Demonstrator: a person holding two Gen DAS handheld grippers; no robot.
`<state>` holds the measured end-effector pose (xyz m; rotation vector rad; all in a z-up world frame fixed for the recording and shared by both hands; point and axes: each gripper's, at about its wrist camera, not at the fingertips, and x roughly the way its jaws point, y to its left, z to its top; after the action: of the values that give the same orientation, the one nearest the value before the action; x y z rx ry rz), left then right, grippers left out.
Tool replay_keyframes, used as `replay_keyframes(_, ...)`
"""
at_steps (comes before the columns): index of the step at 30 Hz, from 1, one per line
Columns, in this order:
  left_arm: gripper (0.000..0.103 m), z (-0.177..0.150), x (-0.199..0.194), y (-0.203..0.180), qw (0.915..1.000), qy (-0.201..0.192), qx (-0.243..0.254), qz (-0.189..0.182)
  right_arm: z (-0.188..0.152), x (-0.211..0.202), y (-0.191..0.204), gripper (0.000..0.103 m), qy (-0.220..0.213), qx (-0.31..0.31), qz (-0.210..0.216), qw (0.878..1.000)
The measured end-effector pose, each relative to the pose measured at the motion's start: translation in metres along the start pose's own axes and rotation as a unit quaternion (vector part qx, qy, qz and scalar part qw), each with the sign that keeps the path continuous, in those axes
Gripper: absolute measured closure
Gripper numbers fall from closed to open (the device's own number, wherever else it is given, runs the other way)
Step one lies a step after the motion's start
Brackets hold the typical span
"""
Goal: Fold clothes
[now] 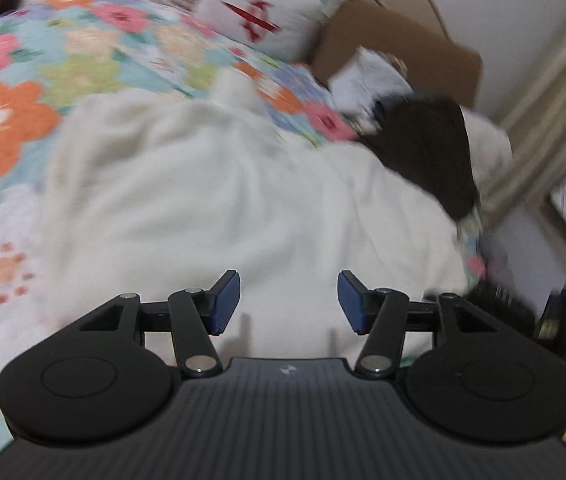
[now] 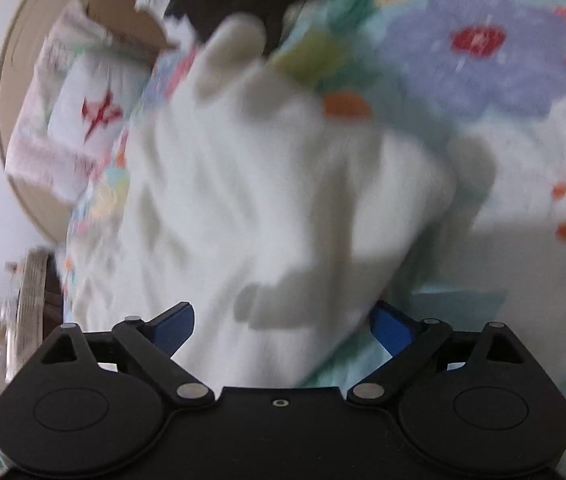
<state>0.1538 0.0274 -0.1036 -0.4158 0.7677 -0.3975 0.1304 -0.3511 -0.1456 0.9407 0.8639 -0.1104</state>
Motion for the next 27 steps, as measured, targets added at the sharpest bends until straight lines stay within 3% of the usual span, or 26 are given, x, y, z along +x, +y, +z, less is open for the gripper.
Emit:
replay_keyframes(4,0.049,-0.019,0.044,0.003,0.9970,0.073,0.005,0.023,0.016,0.010,-0.004,0.006,-0.025,-0.011,-0.001,1.000)
replay_keyframes(5,0.049,-0.024,0.054,0.007,0.9948,0.095,0.002,0.038,0.015,0.017,0.004,0.007,-0.019,-0.043,-0.007,0.999)
replay_keyframes(7,0.049,-0.029,0.058,0.015,0.9947,0.097,-0.013,0.032,0.008,0.026,0.024,0.010,-0.025,-0.116,-0.025,0.993)
replay_keyframes(8,0.049,-0.028,0.057,0.020,0.9947,0.095,-0.031,0.024,0.003,0.029,0.036,0.019,-0.036,-0.157,-0.036,0.986)
replay_keyframes(9,0.049,-0.027,0.055,0.024,0.9943,0.094,-0.048,0.016,-0.001,0.029,0.048,0.039,-0.052,-0.198,-0.045,0.978)
replay_keyframes(11,0.051,-0.026,0.052,0.030,0.9932,0.092,-0.071,0.008,-0.007,0.019,0.068,0.070,-0.083,-0.258,-0.036,0.962)
replay_keyframes(14,0.056,-0.024,0.048,0.032,0.9932,0.091,-0.071,0.015,-0.013,-0.007,0.093,0.074,-0.123,-0.320,0.016,0.939)
replay_keyframes(18,0.056,-0.007,0.030,0.041,0.9957,0.057,-0.067,0.027,-0.034,-0.027,0.149,0.075,-0.147,-0.427,0.094,0.888)
replay_keyframes(22,0.052,0.014,-0.010,0.058,0.9970,0.001,-0.060,0.048,-0.070,-0.010,0.208,0.075,-0.093,-0.519,0.137,0.838)
replay_keyframes(27,0.051,0.019,-0.033,0.079,0.9954,-0.003,-0.073,0.061,-0.110,0.018,0.217,0.075,-0.061,-0.574,0.128,0.806)
